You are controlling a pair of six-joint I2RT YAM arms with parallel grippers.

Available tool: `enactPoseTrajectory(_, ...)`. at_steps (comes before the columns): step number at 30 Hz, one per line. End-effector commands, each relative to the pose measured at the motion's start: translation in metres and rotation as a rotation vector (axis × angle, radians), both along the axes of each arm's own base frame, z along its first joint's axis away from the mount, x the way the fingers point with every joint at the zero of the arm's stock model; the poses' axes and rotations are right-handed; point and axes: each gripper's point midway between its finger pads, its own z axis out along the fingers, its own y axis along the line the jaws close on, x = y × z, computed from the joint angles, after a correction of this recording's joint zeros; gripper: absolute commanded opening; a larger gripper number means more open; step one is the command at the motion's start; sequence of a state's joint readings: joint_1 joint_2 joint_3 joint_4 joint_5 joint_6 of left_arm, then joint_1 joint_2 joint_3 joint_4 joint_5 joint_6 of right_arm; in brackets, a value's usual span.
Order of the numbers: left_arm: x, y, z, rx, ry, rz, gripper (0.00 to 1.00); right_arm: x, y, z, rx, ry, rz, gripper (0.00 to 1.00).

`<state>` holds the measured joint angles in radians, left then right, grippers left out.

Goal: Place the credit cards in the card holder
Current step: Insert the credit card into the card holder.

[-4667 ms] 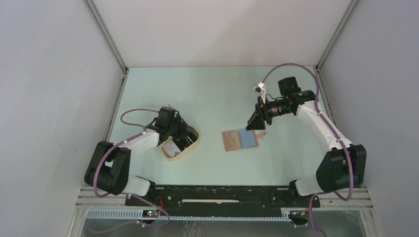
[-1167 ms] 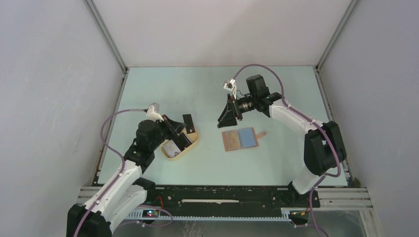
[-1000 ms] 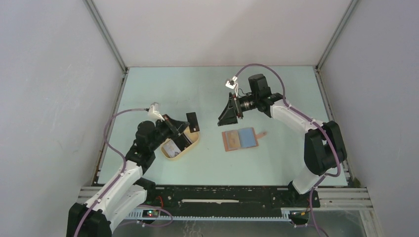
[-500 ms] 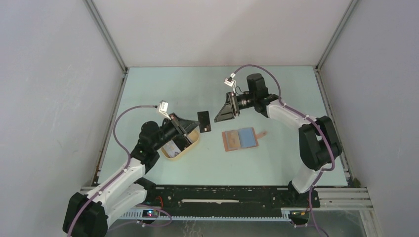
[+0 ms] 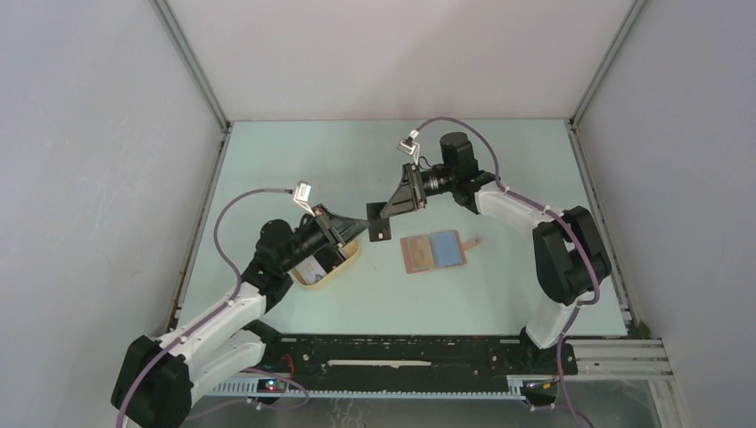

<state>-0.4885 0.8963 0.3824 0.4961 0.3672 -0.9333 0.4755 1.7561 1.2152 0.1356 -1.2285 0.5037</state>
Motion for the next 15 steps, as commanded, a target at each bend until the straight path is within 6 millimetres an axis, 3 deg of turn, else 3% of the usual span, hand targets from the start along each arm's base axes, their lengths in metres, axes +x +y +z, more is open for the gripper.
enactPoseTrajectory(1,-0.003,-0.007,0.028,-0.056,-0.071,-0.033,0.00,-0.005,0.002,0.011,0.035,-0.009,0.036,0.57)
enactPoseTrajectory(3,-0.003,-0.007,0.028,-0.060,-0.070,-0.038,0.00,-0.008,0.002,0.013,0.041,-0.006,0.050,0.43)
enactPoseTrajectory(5,-0.004,-0.007,0.026,-0.061,-0.065,-0.040,0.00,-0.010,0.001,0.014,0.045,-0.010,0.061,0.21)
enactPoseTrajectory(8,-0.006,-0.006,0.025,-0.064,-0.068,-0.038,0.03,-0.014,-0.003,0.016,0.044,-0.029,0.070,0.02)
enactPoseTrajectory(12,-0.008,0.000,0.016,-0.014,-0.078,-0.016,0.38,-0.022,-0.015,0.016,0.023,-0.120,0.071,0.00)
enactPoseTrajectory(15,-0.010,0.006,0.008,0.044,-0.120,-0.006,0.57,-0.034,-0.038,0.009,-0.066,-0.209,0.037,0.00)
